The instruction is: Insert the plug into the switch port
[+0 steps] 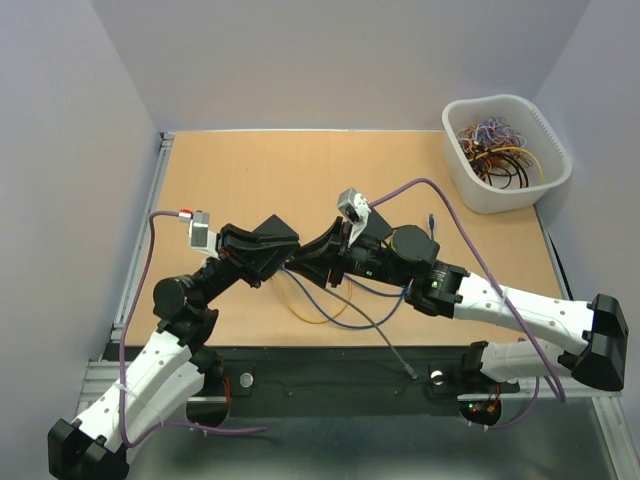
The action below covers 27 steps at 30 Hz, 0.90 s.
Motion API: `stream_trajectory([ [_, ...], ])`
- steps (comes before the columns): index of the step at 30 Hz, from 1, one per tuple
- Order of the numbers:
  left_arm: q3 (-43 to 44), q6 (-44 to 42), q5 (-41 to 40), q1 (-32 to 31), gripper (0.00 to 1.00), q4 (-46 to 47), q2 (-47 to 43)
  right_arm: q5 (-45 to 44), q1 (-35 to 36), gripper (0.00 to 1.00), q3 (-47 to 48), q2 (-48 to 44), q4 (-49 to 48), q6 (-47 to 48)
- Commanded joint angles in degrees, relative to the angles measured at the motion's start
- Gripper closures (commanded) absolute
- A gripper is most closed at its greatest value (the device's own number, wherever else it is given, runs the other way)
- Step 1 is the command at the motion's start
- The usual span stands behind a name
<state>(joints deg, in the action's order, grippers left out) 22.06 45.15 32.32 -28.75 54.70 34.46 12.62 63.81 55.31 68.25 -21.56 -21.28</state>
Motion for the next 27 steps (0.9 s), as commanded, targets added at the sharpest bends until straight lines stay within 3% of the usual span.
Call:
stream_trajectory([
  [1, -0.62, -0.06, 0.91, 0.19, 1.0, 1.73, -0.71, 1.18, 0.26, 0.67, 0.24, -1.8, -6.91, -0.87],
  [9, -0.71, -0.14, 1.17, 0.19, 1.0, 1.38, -0.62, 1.97, 0.26, 0.81, 0.77, -0.75, -7.44, -1.05],
  [10, -0.71, -0.15, 1.26, 0.19, 1.0, 1.29, -0.45, 1.79, 0.26, 0.89, 0.68, -0.84, -7.53, -1.05],
  [13, -0.62, -0.32, 1.43, 0.19, 1.0, 0.76, -0.01, 1.44, 0.26, 0.99, 0.24, -1.1, -8.14, -1.13],
  [19, -0.27, -1.37, 0.91, 0.19, 1.0, -1.6, 0.87, 0.56, 0.26, 1.0, -0.9, -1.89, -8.5, -1.13],
  [23, 0.78, -3.31, -0.76, 0.19, 0.65, -6.26, 1.4, -2.24, 0.26, 0.99, -3.71, -3.64, -7.18, -0.78],
  [24, 1.22, -3.74, -1.2, 0.19, 0.51, -8.36, 1.84, -4.08, 0.26, 1.0, -6.41, -5.3, -5.61, -0.35],
  [27, 1.4, -5.33, -1.55, 0.19, 0.35, -10.4, 2.45, -9.62, 0.26, 1.0, -11.61, -11.1, -3.85, -0.17],
])
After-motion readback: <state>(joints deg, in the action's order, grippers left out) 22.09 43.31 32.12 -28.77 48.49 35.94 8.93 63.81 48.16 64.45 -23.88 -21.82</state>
